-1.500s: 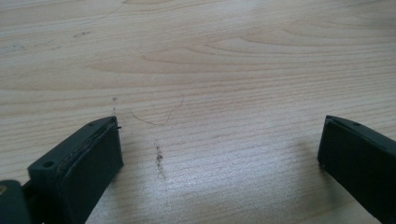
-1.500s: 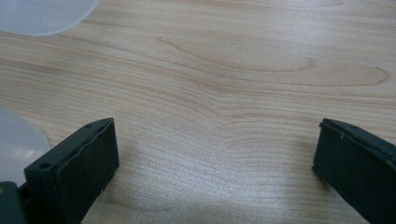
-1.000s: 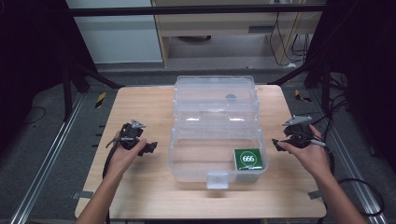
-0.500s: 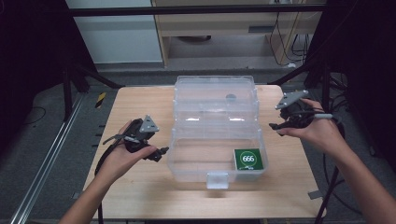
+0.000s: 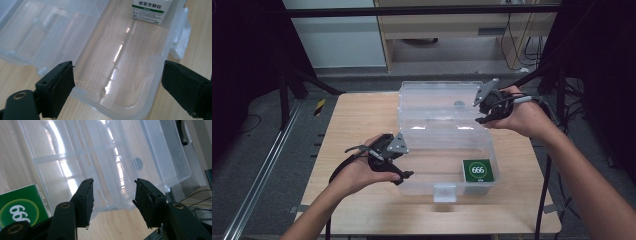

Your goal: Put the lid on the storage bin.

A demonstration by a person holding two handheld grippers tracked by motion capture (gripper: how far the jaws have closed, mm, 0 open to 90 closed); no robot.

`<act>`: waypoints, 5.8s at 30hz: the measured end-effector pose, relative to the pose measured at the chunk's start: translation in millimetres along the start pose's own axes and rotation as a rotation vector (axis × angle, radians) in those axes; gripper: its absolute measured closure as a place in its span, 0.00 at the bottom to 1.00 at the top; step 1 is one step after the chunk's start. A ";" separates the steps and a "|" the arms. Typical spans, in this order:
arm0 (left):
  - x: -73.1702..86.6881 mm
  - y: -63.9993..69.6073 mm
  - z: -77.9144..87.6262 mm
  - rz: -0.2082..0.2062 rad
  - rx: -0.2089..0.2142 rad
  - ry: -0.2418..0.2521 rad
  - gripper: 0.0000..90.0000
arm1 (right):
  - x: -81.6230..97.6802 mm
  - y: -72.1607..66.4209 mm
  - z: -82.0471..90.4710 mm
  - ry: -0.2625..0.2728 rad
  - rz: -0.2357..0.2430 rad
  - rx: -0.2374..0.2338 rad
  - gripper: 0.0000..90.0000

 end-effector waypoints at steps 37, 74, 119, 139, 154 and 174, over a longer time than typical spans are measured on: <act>22.7 43.0 -47.8 -0.144 0.211 -0.252 0.73 | -21.1 -1.8 -44.1 -0.125 0.173 -0.130 0.88; 23.1 41.3 -54.4 -0.066 0.136 -0.224 0.89 | -32.5 -20.3 -31.4 -0.121 0.266 -0.131 0.95; 21.4 39.9 -61.9 -0.052 0.099 -0.181 0.88 | -21.1 -66.7 5.9 -0.022 0.298 -0.101 0.95; 24.7 48.7 -61.6 -0.001 0.065 -0.167 0.86 | -7.1 -91.1 14.9 0.001 0.297 -0.115 0.94; 25.8 50.8 -62.3 -0.033 0.045 -0.159 0.85 | -3.9 -96.9 16.8 -0.009 0.303 -0.134 0.94; 11.4 50.3 -26.3 -0.064 -0.001 0.025 0.62 | -1.6 -97.8 17.2 -0.004 0.304 -0.142 0.92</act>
Point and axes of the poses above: each handheld gripper's, and its own axes: z roughly backward along the jaws, x roughly out of its underside, y roughly to its right, the point moved 4 cm from there along -z, roughly forward along the jaws, and after that the axes turned 10 degrees about y, right-handed, at the moved point
